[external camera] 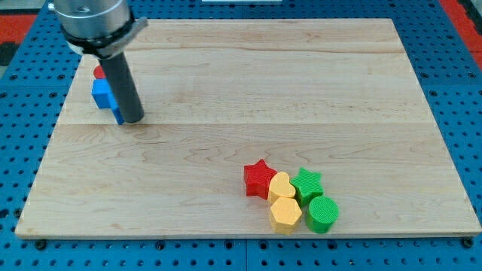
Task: Move the red circle parallel to the right of the blue triangle
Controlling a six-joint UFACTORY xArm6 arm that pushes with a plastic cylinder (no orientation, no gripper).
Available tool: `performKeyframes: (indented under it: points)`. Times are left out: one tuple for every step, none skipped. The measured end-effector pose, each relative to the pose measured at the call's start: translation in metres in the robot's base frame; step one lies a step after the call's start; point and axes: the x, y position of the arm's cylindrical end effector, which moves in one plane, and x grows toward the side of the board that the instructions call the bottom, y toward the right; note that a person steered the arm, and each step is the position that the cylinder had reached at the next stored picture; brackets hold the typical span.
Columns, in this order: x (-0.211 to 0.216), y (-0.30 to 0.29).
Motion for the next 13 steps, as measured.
performKeyframes:
  points:
    - [0.032, 0.011]
    - [0.043, -0.077]
    - [0.019, -0.124]
    - [-0.064, -0.124]
    - [-0.111, -0.051]
    - [-0.102, 0.032]
    - [-0.097, -0.028]
    - [-0.080, -0.076]
    - [-0.070, -0.110]
    - [-0.049, -0.100]
    - [-0.072, -0.048]
    - [-0.076, 0.055]
    - [-0.112, 0.068]
